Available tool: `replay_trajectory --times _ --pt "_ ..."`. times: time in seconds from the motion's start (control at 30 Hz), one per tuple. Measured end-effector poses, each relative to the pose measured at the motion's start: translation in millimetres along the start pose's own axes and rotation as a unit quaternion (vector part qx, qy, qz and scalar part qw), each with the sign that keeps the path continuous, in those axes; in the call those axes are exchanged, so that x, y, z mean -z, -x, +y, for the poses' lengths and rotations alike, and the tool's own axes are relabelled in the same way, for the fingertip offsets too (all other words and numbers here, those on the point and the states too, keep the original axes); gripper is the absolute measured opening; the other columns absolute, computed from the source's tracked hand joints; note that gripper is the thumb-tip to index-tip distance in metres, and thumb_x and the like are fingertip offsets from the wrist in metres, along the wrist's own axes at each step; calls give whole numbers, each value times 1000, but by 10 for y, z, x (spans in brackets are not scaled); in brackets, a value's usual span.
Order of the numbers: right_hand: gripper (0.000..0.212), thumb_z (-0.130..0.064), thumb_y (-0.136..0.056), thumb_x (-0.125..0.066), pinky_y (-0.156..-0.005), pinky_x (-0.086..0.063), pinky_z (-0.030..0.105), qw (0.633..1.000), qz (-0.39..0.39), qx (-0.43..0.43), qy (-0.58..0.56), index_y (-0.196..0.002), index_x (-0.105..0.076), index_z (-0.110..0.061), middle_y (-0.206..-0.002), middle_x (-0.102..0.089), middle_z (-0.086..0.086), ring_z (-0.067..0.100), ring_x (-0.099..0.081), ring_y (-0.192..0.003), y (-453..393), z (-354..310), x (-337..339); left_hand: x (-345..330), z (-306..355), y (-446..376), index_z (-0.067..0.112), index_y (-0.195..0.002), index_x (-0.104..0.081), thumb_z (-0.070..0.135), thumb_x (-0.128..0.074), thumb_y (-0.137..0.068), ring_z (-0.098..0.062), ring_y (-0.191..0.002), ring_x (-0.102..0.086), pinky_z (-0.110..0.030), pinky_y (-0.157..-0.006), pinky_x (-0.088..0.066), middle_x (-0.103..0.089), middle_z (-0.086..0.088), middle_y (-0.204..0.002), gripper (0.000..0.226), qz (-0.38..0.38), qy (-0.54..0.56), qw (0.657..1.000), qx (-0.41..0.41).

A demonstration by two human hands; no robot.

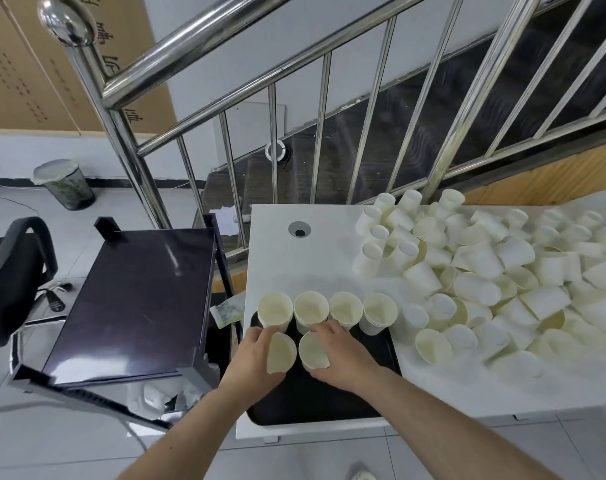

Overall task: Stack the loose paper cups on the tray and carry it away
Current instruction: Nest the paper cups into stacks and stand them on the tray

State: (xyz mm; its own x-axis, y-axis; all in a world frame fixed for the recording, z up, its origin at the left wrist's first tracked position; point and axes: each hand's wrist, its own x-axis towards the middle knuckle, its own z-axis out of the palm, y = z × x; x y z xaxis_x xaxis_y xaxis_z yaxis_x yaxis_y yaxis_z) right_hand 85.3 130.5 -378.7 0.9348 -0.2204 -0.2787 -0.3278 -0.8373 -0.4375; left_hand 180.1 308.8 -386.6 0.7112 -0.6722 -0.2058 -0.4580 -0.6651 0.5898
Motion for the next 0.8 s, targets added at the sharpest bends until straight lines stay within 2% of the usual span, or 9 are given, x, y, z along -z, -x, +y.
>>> replay_trajectory --times 0.2,0.37,0.53,0.8 --pt "70 -35 -79 -74 -93 -48 33 1000 9 -20 -22 -137 -35 -25 -137 -37 -3 19 -50 -116 -9 11 -33 -2 1 -22 27 -138 -33 32 -74 -74 -17 -117 -42 -29 -92 -46 -35 2 -132 76 17 -5 1000 8" --pt "71 -36 -78 -75 -93 -48 34 1000 13 -17 -12 -137 -37 -23 -137 -36 -3 18 -47 -118 24 9 12 66 47 -2 28 -134 -37 42 -73 -74 -16 -122 -35 -32 -88 -47 -36 6 -130 71 39 -40 998 15" --pt "66 -40 -79 -73 -90 -48 32 999 39 -16 4 -134 -40 -24 -133 -40 -5 15 -46 -117 106 33 191 141 197 -26 26 -130 -42 41 -69 -79 -18 -119 -42 -32 -89 -47 -40 5 -130 60 73 -10 997 -1" --pt "64 -46 -87 -64 -95 -47 31 996 85 -22 35 -140 -36 -23 -140 -38 -5 15 -46 -121 363 381 581 47 675 -161 26 -131 -45 37 -66 -83 -12 -105 -52 -28 -84 -47 -44 6 -127 54 60 34 996 -50"
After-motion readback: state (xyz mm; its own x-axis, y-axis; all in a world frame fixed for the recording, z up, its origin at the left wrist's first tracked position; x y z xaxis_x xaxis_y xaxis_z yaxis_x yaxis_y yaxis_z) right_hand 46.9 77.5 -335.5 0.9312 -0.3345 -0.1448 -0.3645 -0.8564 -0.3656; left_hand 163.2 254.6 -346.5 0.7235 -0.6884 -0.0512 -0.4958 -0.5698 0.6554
